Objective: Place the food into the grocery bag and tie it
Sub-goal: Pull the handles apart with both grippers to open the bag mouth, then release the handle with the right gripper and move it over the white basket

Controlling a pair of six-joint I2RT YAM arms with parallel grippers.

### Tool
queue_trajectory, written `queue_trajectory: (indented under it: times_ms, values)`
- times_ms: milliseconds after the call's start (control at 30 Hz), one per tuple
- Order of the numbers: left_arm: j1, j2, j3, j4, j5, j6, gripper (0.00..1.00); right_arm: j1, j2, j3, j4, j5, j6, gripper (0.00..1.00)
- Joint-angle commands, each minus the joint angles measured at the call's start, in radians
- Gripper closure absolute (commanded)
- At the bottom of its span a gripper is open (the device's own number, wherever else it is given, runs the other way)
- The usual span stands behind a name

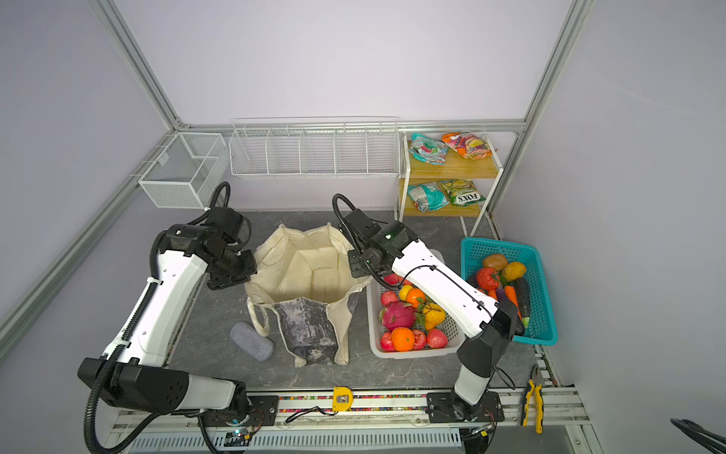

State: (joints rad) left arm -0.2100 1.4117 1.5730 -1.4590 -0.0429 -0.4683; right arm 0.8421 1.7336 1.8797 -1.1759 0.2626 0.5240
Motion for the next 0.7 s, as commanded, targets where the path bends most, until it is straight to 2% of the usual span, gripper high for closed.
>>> queue_trajectory:
  times_ms: [0, 100, 267, 400, 533, 667]
  values:
    - [0.003, -0.019, -0.029, 0.016, 0.034, 0.013, 1.00, 0.008, 0.026, -0.033, 0.043, -0.032, 0.023, 0.93]
    - [0.003, -0.025, -0.038, 0.010, 0.011, 0.019, 1.00, 0.012, 0.021, -0.051, 0.059, -0.034, 0.023, 0.92]
    - [0.003, -0.026, -0.016, -0.023, -0.074, 0.020, 1.00, 0.013, 0.006, -0.060, 0.071, -0.032, 0.018, 0.83]
    - [0.003, -0.024, -0.014, -0.021, -0.078, 0.031, 1.00, 0.017, -0.006, -0.054, 0.072, -0.022, 0.016, 0.66]
    - [0.003, -0.017, -0.011, -0.024, -0.070, 0.030, 1.00, 0.018, -0.024, -0.022, 0.070, -0.010, 0.013, 0.36]
    - [0.003, -0.017, -0.007, -0.027, -0.078, 0.039, 1.00, 0.020, -0.042, 0.041, 0.056, 0.021, 0.014, 0.20]
